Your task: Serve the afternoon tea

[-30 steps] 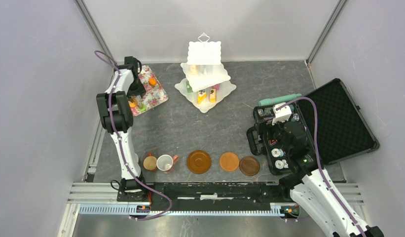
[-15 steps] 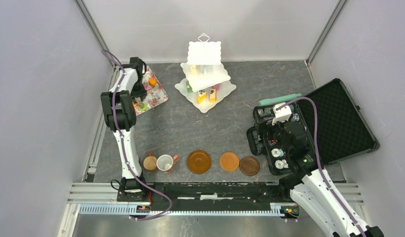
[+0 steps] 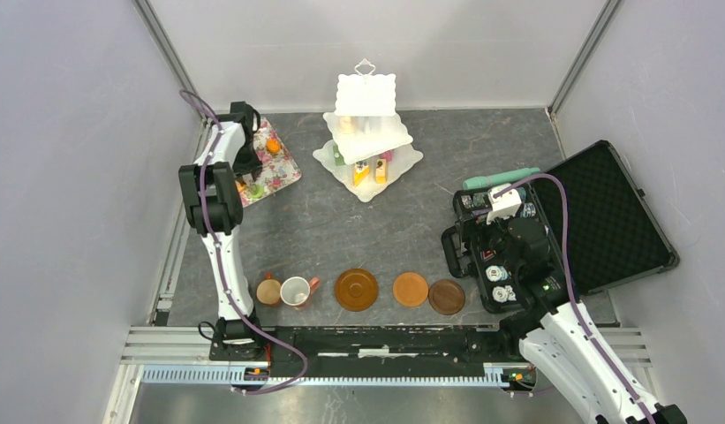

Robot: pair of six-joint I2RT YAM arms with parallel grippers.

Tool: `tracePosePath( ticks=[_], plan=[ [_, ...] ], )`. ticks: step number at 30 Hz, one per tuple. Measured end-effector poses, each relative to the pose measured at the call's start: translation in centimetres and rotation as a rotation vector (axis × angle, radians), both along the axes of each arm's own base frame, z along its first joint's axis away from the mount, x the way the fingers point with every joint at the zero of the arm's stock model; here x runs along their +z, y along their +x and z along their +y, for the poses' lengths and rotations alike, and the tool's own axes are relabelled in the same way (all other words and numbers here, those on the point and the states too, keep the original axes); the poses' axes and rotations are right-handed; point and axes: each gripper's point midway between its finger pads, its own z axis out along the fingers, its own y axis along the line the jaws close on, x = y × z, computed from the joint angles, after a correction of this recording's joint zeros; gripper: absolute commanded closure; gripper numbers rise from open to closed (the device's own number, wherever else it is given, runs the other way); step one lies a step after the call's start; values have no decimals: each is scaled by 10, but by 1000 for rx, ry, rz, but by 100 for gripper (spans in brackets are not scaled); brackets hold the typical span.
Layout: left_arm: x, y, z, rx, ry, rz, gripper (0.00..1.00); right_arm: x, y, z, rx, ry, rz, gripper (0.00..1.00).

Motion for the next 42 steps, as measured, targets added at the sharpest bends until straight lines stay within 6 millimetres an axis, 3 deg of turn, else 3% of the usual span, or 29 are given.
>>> tracePosePath(
  ticks=[8, 19, 31, 42],
  plan=[
    [22, 4, -4, -5, -35, -57, 98, 0, 0, 1, 0, 6, 3, 2],
    [72, 5, -18, -32, -99, -182, 98, -3, -1, 1, -1, 10, 12, 2],
    [87, -4, -28, -52, -148, -210, 98, -5, -1, 2, 2, 10, 17, 2],
    [120, -13, -38, -77, -189, -282, 98, -5, -1, 2, 1, 10, 17, 2]
  ],
)
